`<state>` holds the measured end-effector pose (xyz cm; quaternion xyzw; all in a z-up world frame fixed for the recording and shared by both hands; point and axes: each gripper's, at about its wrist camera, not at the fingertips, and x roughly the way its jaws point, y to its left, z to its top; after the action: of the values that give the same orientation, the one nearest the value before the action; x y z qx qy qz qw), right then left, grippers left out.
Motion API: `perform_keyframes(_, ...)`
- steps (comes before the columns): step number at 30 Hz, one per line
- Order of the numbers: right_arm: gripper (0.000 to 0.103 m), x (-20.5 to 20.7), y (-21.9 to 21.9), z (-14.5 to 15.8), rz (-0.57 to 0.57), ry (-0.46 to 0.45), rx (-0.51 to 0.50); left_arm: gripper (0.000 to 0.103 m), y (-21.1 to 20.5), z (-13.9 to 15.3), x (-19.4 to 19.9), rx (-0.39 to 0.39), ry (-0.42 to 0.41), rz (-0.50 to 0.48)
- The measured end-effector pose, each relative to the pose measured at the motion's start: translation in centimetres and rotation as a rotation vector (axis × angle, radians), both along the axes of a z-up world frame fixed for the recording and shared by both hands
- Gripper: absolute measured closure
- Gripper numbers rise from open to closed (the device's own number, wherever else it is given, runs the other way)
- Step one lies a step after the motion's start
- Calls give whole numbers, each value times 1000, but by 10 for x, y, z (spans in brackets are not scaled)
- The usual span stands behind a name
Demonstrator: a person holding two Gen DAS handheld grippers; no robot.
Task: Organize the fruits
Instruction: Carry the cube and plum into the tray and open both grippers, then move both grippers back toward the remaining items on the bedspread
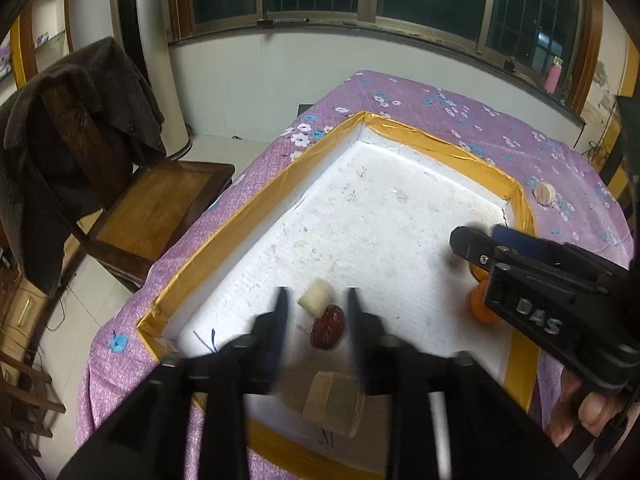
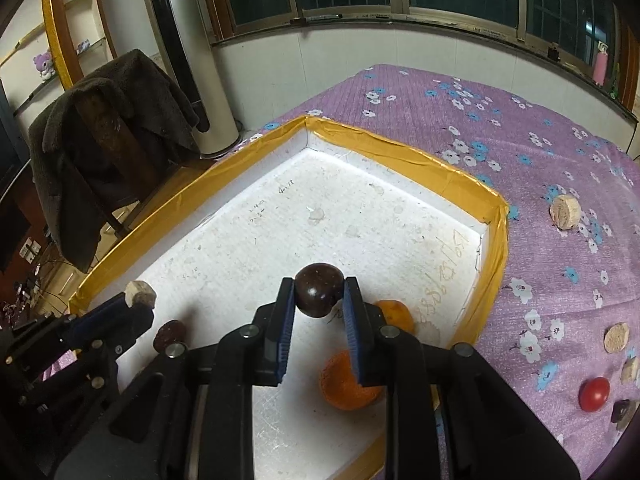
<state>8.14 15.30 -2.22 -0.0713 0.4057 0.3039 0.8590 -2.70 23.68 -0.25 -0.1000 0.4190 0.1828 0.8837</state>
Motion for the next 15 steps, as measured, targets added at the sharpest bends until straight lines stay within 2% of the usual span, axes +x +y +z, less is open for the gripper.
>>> perform_keyframes(1,60,0,-2,1,-4,-1,5,47,0,3,-3,0,-13,6)
perform_keyframes(3,47,-2,-10,6,-16,-9,37,40,-1,7,-8,7,-40,13)
perform_keyframes(8,46,-8,-43,24,-71,-36,107,31,-11,17,-17,18,-71,7)
perform_keyframes(13,23,-24,-88,38,-136,-77,162,25,-34,26,-25,65,-88,-25)
perform_keyframes(15,18,-32,-108,42,-168,-98,161,25,-43,28,-27,74,-91,-41)
